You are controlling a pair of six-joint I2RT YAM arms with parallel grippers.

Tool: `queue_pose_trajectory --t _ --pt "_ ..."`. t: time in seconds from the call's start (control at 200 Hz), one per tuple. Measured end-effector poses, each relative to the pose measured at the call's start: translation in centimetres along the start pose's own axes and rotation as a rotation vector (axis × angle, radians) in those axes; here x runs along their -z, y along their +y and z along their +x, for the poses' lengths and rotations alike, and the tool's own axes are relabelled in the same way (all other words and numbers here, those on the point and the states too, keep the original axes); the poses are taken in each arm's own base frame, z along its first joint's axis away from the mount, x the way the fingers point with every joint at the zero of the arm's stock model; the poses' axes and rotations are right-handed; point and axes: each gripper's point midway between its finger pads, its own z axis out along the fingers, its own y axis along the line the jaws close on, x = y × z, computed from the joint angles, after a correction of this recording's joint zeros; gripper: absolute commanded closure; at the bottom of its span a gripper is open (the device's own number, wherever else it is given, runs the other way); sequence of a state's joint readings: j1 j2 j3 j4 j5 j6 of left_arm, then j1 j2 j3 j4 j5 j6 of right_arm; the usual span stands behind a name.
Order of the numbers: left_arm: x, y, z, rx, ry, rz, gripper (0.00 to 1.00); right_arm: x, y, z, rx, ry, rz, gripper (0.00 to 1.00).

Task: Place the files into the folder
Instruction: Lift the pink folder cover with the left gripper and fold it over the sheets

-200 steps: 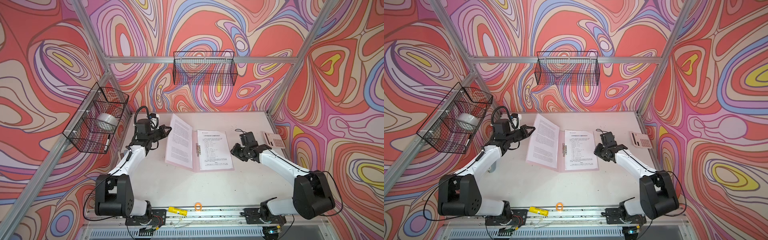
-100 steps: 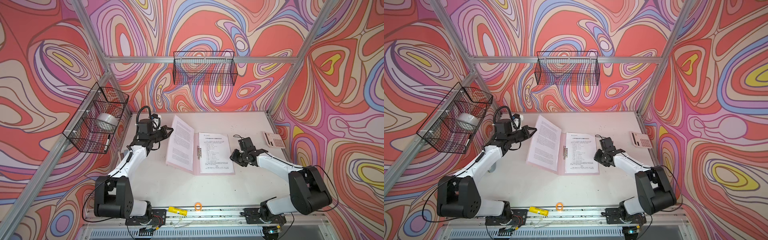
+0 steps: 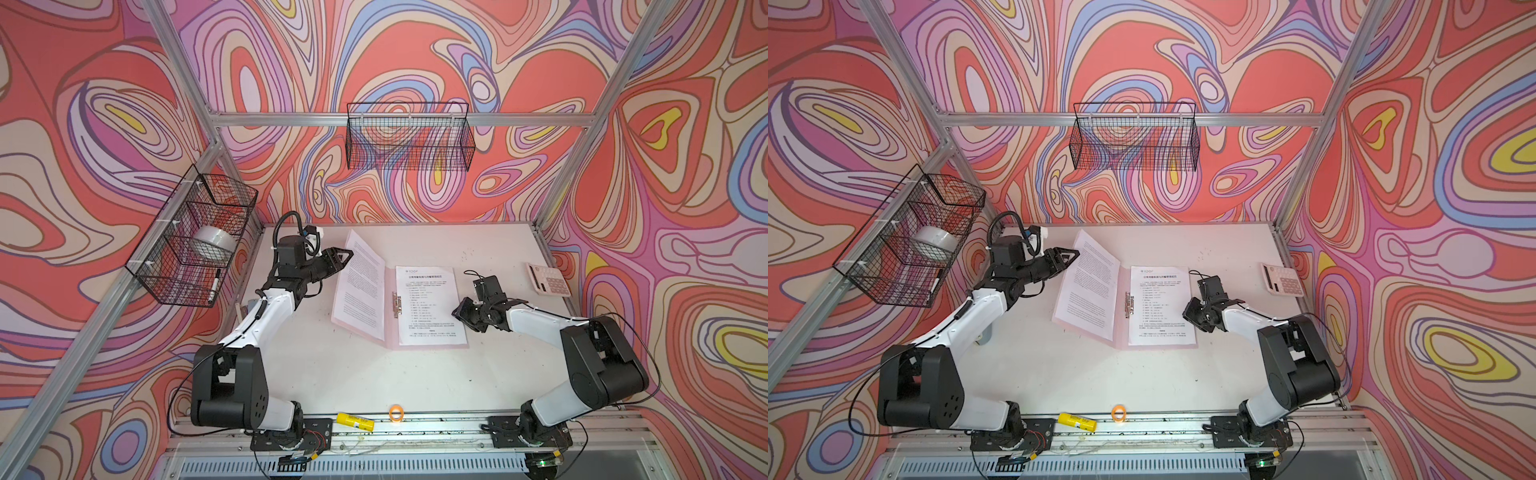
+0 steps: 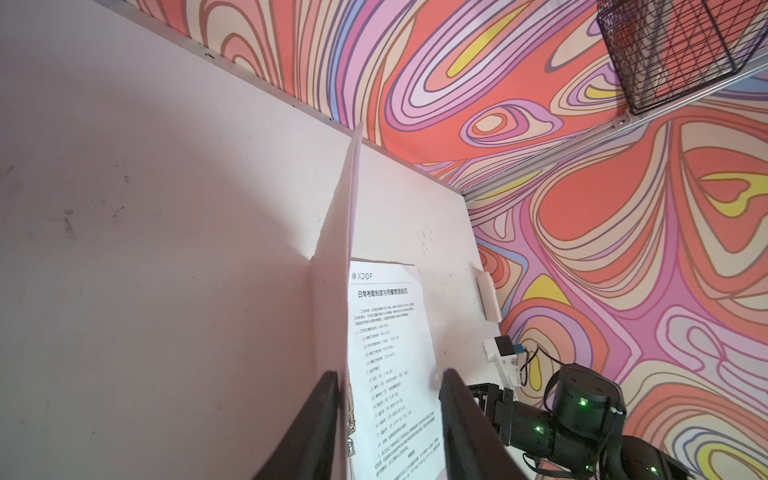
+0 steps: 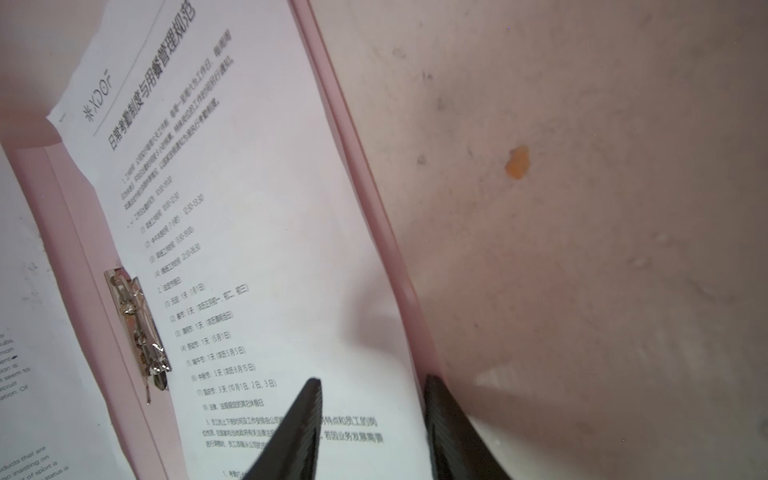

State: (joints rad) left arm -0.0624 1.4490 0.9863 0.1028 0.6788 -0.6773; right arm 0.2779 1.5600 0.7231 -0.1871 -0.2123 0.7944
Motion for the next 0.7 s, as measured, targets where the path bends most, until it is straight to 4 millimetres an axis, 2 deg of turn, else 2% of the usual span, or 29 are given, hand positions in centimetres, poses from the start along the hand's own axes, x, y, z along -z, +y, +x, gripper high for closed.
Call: queue_pose_trajectory --t 0.366,0.576,0.701 --pt "-1.3 -4.6 0.5 0.046 0.013 0.249 0.44 -0.6 1.4 0.7 -0.004 0.040 -0.101 0.60" --pt "-2.1 -7.9 1.4 0.052 0.031 0.367 0.51 -0.7 1.9 1.1 -0.002 0.049 -0.148 0.61" --pt "-3.7 -9.6 3.7 0.039 0.082 0.402 0.53 -0.8 2.2 1.5 -0.003 0.060 -0.184 0.62"
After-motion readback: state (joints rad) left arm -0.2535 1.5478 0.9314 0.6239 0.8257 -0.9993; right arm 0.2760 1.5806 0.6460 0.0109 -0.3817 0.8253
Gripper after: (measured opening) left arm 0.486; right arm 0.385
